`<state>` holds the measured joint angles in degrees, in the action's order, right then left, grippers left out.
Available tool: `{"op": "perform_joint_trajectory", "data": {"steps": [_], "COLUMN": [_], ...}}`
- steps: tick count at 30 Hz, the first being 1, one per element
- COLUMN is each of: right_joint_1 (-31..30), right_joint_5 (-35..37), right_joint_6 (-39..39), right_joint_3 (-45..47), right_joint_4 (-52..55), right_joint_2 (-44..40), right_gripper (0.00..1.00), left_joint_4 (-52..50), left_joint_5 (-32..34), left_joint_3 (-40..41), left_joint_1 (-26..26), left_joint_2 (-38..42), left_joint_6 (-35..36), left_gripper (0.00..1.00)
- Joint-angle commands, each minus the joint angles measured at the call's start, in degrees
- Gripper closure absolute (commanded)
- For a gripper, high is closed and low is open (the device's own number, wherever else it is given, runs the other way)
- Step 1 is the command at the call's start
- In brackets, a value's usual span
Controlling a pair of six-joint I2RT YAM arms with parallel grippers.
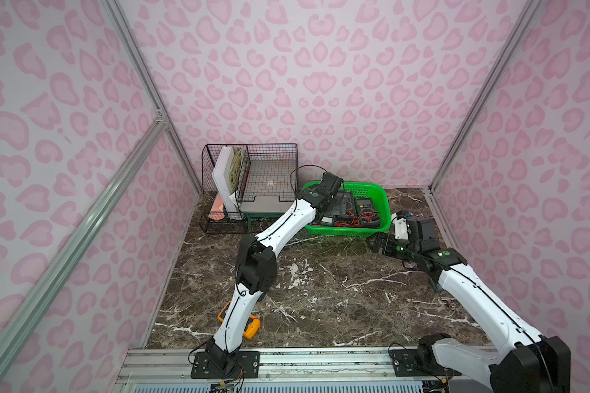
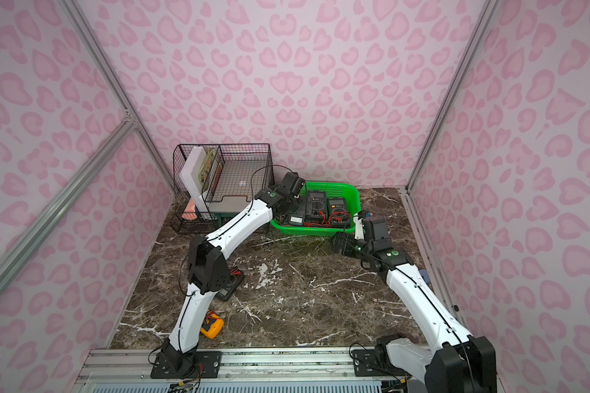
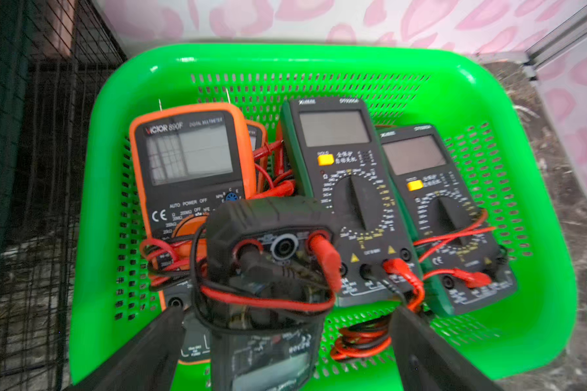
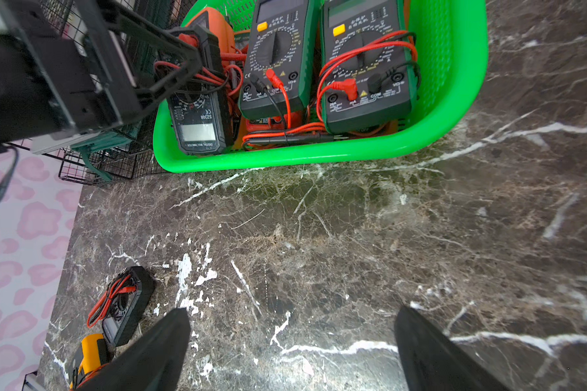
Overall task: Put the multimeter into the basket
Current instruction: Place the multimeter in the basket, then move the multimeter to the center of the board.
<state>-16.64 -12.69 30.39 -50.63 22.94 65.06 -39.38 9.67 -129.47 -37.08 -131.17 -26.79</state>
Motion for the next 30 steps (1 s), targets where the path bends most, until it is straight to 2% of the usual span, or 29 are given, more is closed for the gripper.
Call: {"op": "perform_joint_trajectory", "data": {"steps": [1, 6, 9, 16, 19, 24, 30], "right_joint_1": [0.05, -0.01, -0.02, 0.03, 0.01, 0.01, -0.36], "right_joint_5": [0.34, 0.12, -0.14, -0.97, -1.75, -3.37, -4.14], "right_joint_6": [-0.31, -0.33, -0.37, -0.62, -0.75, -0.70, -0.49], "right_joint_3": [-0.36, 0.13, 0.52, 2.18, 3.05, 4.81, 5.82], "right_joint_4": [0.35, 0.04, -0.09, -0.60, -1.12, -2.32, -2.99], "right_joint_2": [-0.45, -1.05, -1.58, -2.92, -3.44, -3.62, -4.04], "right_gripper": [0.01, 0.01, 0.01, 0.01, 0.01, 0.01, 0.01], "left_joint_4": [3.20, 6.15, 8.88, 15.95, 13.22, 3.04, -2.68], "left_joint_5": [-2.24, -3.28, -3.79, 1.82, 5.85, 7.67, 10.56], "left_joint_3": [2.51, 8.85, 15.44, 37.79, 43.46, 48.58, 56.97], "left_joint_1": [0.15, 0.06, 0.06, -1.55, -2.68, -2.82, -2.92], "left_joint_2": [3.07, 8.74, 13.50, 28.25, 33.28, 38.91, 46.50], "left_joint_6": [-0.38, -2.21, -5.18, -15.28, -17.48, -20.37, -22.58], "left_gripper": [0.01, 0.01, 0.01, 0.01, 0.01, 0.02, 0.01]}}
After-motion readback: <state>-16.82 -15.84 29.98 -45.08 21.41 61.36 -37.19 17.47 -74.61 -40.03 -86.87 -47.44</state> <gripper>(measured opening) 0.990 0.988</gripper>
